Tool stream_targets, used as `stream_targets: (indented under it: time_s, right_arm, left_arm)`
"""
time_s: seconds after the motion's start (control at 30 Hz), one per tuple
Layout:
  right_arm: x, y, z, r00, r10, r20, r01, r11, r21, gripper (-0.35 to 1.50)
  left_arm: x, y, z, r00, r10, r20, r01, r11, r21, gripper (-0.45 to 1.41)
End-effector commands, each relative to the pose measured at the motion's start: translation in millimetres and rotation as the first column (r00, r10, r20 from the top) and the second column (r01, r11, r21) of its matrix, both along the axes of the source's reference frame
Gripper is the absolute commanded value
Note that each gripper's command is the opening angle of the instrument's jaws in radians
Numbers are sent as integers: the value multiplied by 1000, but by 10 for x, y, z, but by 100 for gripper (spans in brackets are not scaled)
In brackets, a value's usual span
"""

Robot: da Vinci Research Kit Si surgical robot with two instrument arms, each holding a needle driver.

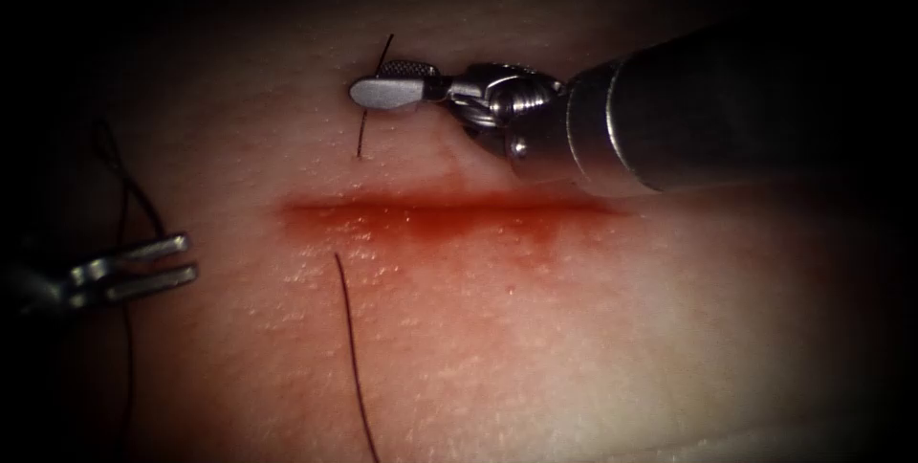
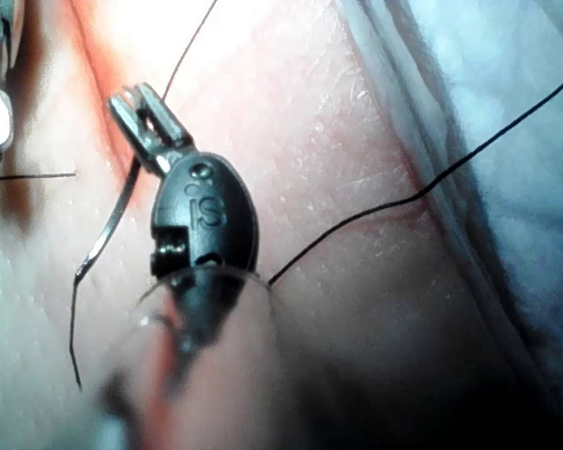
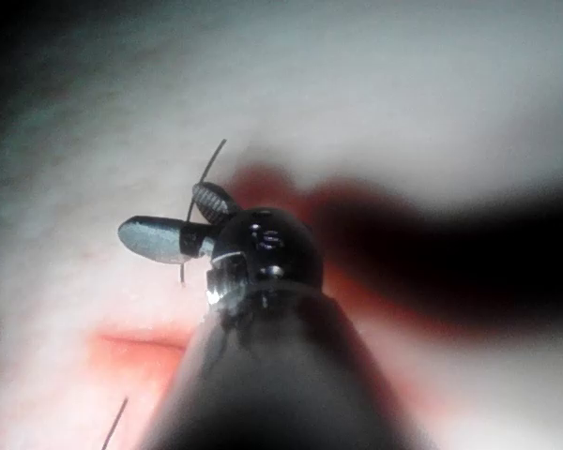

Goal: Wound Closure
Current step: Use the right gripper to adjust the short suture tail

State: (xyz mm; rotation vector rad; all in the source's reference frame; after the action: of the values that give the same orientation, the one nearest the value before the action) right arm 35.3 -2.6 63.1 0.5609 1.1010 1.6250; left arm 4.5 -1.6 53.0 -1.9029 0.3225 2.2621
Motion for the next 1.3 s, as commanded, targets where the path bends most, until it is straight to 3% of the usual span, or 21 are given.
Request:
stream_targets:
  time_s: [0.03, 0.3, 0.63, 1.0, 1.07, 1.1, 1.13, 1.17, 1.3]
  right_arm:
    - [6, 1, 10, 1000, -3, 25, 3, 1000, 6, 113]
    - [9, 14, 17, 999, 33, 17, -33, 999, 0, 109]
    - [37, 21, 22, 999, 34, -26, -34, 999, 6, 111]
    - [45, 26, 25, 999, 43, -20, -43, 999, 5, 91]
    - [48, 26, 26, 1000, 30, -9, -30, 999, -12, 56]
    - [49, 26, 26, 1000, 26, -2, -26, 1000, -7, 29]
    - [49, 26, 26, 1000, 12, 14, -12, 1000, -13, -26]
    - [50, 26, 26, 1000, 6, 20, -6, 1000, -15, -35]
    - [48, 25, 26, 999, -21, 38, 23, 999, -50, -35]
  left_arm:
    - [-5, 0, 6, 1000, 1, 1, -1, 1000, -1, -45]
    - [-5, 0, 6, 1000, 1, 1, -1, 1000, -1, -45]
    - [-2, 1, 6, 1000, 4, 3, -4, 1000, -1, -45]
    - [-2, 1, 6, 1000, 3, 3, -3, 1000, -1, -45]
    - [-2, 1, 6, 1000, 4, 3, -4, 1000, -1, -45]
    - [-2, 1, 6, 1000, 4, 3, -4, 1000, -1, -45]
    - [-2, 1, 6, 1000, 4, 3, -4, 1000, -1, -45]
    - [-2, 1, 6, 1000, 4, 3, -4, 1000, -1, -45]
    - [-2, 1, 6, 1000, 4, 3, -4, 1000, -1, -45]
